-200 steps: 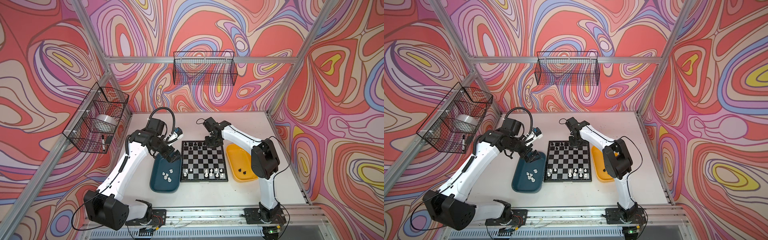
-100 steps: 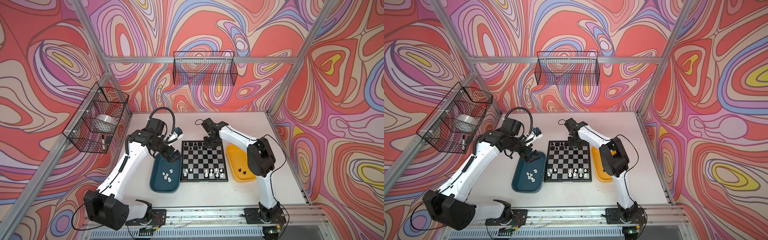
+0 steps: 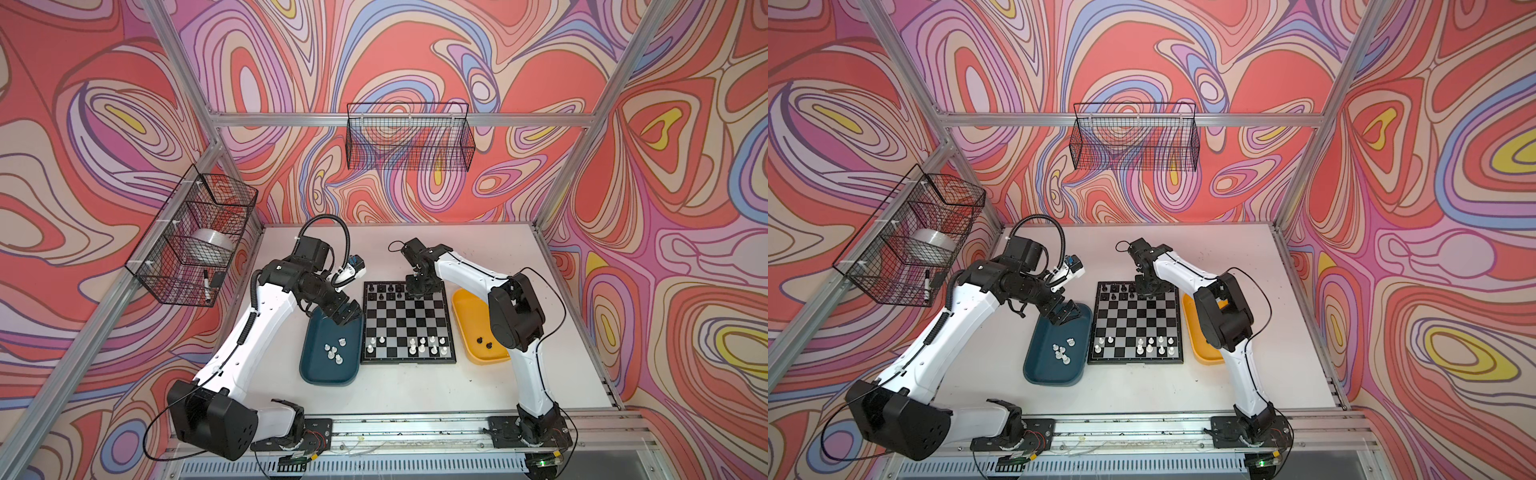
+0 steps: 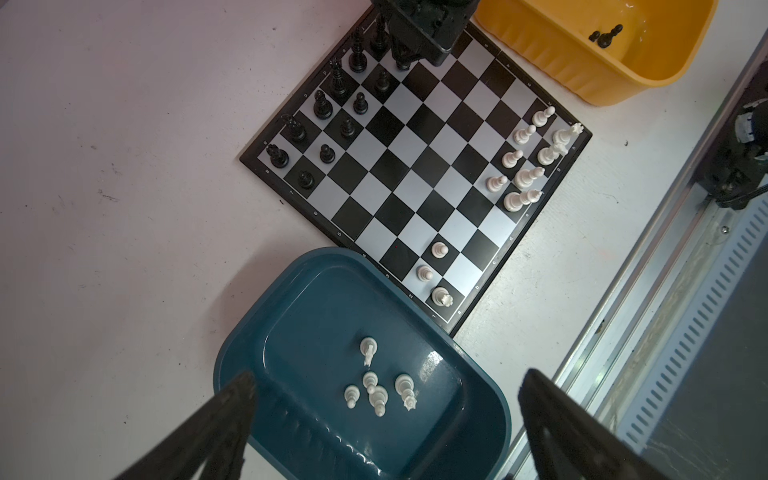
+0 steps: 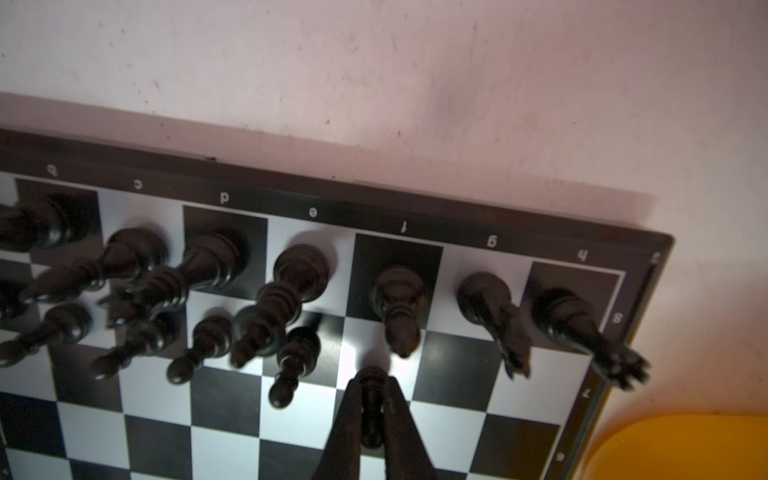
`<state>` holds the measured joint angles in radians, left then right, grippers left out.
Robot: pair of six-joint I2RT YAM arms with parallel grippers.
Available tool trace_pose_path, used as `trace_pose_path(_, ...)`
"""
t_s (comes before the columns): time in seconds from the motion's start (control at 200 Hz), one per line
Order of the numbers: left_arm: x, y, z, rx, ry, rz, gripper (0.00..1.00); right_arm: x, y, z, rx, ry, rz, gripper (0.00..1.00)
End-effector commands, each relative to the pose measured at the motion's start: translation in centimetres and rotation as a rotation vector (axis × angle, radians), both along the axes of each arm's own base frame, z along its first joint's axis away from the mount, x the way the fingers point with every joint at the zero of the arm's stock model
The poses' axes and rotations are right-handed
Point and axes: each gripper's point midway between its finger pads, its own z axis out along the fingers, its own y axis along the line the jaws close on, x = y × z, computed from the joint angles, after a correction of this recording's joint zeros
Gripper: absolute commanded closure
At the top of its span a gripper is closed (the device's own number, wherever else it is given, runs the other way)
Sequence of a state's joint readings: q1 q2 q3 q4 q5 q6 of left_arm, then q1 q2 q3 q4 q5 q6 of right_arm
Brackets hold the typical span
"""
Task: Set up the chess pieces on the board
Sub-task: 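Position the black pawn over the empty square in the second row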
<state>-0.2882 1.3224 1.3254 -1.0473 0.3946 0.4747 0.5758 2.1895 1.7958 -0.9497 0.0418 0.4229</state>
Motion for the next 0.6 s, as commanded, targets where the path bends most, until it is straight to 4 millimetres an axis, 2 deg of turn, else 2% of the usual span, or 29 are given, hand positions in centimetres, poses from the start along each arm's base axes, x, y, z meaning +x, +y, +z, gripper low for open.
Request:
trace_pose_path(0.0,-0.55,0.09,-0.11,0.005,0.002,-0.009,0.01,0.6,0.31,-0.35,-0.015,-0.016,0.011,0.89)
trace_pose_path(0.335,-0.54,0.08,-0.34,0.005,0.005,-0.01,0.01,0.5,0.21,-0.73,-0.025,-0.006,0.015,0.86)
trace_pose_path(0.591,-0.44,0.09,-0.29,0.005,0.004,-0.007,0.01,0.75,0.22,-0.25,-0.024,-0.021,0.016,0.84)
